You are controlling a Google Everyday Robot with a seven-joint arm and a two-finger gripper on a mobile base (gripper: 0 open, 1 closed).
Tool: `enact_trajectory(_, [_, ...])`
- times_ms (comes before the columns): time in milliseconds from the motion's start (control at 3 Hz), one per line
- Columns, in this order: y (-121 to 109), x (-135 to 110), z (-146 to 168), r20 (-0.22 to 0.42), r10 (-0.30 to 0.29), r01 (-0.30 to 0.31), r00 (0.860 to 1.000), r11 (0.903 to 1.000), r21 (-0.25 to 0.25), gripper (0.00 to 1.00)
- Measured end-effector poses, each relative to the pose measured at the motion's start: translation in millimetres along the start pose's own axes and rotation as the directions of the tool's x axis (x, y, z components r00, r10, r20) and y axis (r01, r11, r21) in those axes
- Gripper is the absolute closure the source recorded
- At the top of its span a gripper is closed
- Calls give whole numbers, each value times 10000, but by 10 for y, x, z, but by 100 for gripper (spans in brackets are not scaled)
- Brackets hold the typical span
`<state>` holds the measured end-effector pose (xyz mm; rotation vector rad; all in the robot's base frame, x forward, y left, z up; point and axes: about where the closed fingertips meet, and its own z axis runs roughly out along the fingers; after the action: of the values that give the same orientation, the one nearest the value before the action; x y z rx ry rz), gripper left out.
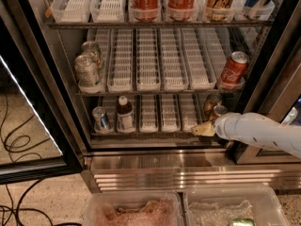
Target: Pick orange can from bottom shelf of fridge
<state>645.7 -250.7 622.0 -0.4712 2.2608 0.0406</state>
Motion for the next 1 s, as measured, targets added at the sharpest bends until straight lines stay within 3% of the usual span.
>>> enact_trajectory(667, [147, -80, -34, 194, -235, 252, 9995, 9951, -958, 0])
enact_trajectory(1000, [147, -80, -34, 194, -231, 248, 9995, 9951, -957, 0])
